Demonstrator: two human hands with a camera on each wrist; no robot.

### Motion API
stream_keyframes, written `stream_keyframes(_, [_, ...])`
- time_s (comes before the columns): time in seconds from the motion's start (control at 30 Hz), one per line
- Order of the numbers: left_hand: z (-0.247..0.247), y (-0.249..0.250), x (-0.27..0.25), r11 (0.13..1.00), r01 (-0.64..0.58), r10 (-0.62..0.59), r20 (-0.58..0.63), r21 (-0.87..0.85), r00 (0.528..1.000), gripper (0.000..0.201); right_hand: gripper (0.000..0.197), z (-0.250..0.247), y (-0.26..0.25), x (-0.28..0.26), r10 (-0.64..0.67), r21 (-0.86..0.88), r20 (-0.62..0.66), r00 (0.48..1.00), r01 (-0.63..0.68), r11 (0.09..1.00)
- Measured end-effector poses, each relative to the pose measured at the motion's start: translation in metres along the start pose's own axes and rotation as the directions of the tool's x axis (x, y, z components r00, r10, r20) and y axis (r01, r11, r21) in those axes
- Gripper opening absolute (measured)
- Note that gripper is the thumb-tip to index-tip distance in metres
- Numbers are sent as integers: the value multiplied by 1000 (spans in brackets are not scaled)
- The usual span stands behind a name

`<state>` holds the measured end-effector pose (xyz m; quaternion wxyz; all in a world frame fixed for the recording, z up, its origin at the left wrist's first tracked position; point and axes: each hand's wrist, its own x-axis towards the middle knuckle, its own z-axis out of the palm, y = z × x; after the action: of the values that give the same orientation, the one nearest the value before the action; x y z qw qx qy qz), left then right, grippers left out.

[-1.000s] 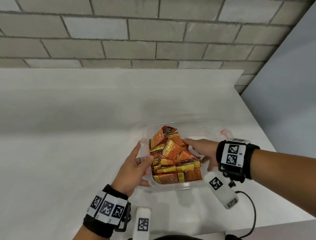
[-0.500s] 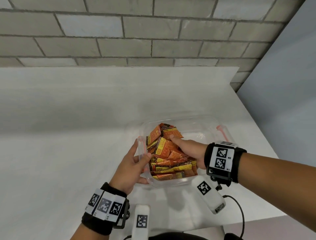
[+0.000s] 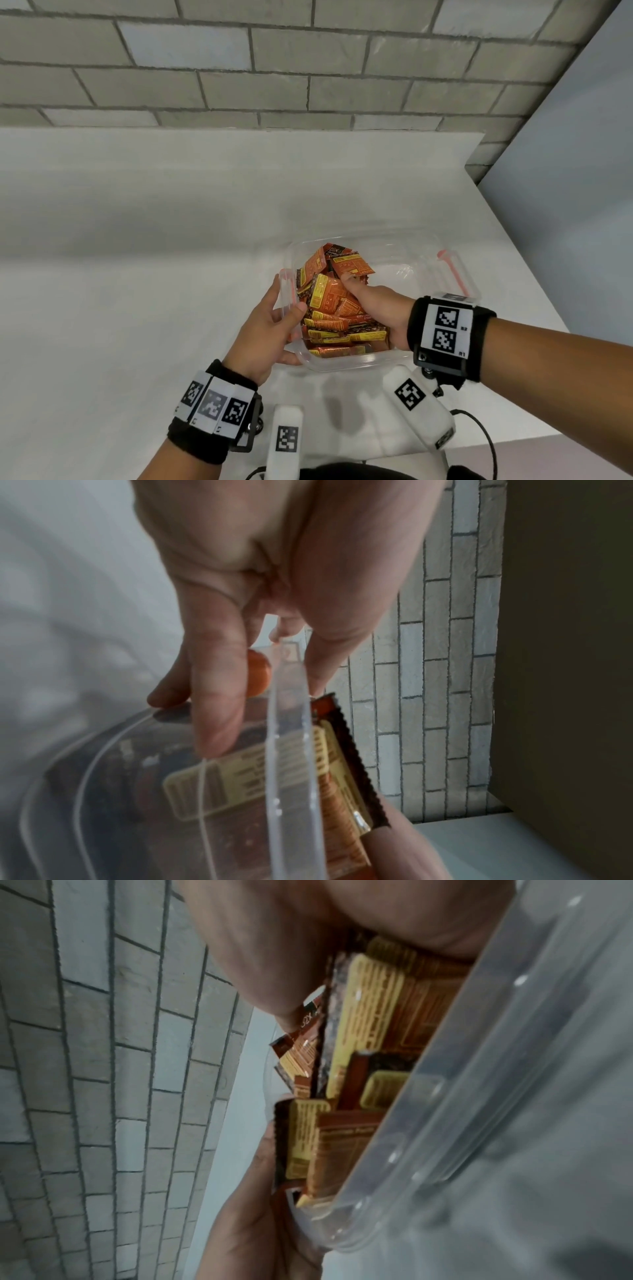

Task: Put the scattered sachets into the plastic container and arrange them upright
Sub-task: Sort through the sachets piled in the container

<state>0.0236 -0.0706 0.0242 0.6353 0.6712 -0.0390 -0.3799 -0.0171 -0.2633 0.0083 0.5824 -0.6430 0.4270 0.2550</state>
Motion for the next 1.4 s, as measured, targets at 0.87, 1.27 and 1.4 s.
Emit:
stream_keyframes(0.87, [-2,3,0,1000,16,-16,-10,6,1000,68,93,3,-58,-18,-83,-36,-50,995,81,996])
stream_keyframes(1.27, [-2,3,-4,1000,17,-17,-21,-15,1000,60,81,-17,-57,-30,-103,-129,-160,982,82,988])
stream_keyframes(1.4, [-3,1,-2,1000,21,-21,-23,-13,1000,71,83,-10,-51,-27,-54,-183,-108,993,34,983])
